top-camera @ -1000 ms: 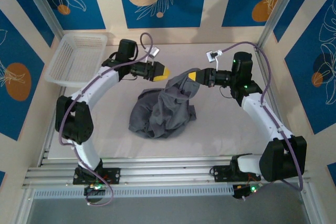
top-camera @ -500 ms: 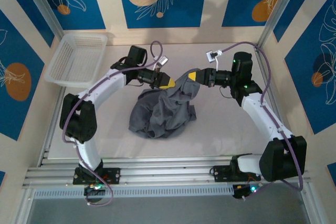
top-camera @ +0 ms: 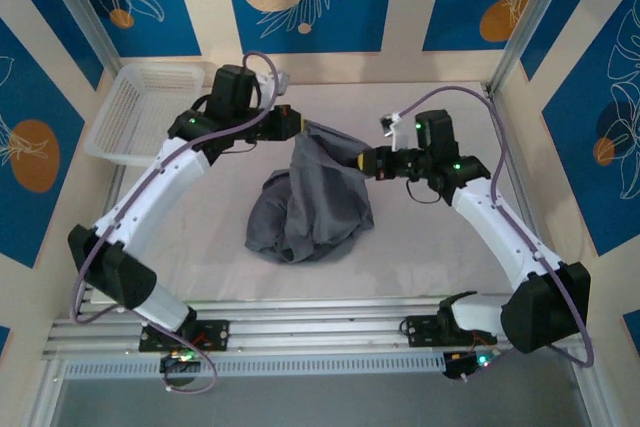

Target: Fold the inside-out t-shirt

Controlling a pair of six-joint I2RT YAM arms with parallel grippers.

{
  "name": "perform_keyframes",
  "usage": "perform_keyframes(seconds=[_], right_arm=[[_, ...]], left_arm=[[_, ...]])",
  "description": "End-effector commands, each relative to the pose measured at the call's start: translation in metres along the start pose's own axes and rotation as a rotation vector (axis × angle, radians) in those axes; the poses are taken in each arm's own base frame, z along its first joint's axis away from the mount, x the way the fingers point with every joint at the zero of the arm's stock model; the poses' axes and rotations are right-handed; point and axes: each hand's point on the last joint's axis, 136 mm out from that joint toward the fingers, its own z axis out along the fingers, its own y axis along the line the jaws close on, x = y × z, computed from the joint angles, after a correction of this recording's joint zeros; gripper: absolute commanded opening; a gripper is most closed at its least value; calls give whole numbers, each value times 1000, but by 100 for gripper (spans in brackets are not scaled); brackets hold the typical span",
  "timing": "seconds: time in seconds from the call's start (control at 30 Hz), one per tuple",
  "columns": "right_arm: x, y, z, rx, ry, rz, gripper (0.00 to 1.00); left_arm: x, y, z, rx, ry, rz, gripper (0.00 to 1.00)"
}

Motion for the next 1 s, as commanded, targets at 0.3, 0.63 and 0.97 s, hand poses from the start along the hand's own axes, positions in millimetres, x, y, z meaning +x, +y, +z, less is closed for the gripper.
perform_keyframes(seconds=[0.3, 0.63, 0.97], right_arm=[[22, -121, -42, 566, -17, 200, 4], [4, -129, -75, 368, -253, 580, 44], [66, 43, 73, -3, 238, -220, 66]], left_arm=[[10, -28, 5, 217, 98, 108, 5], [94, 110, -10, -303, 209, -281, 52], [242, 150, 13, -232, 564, -633, 74]])
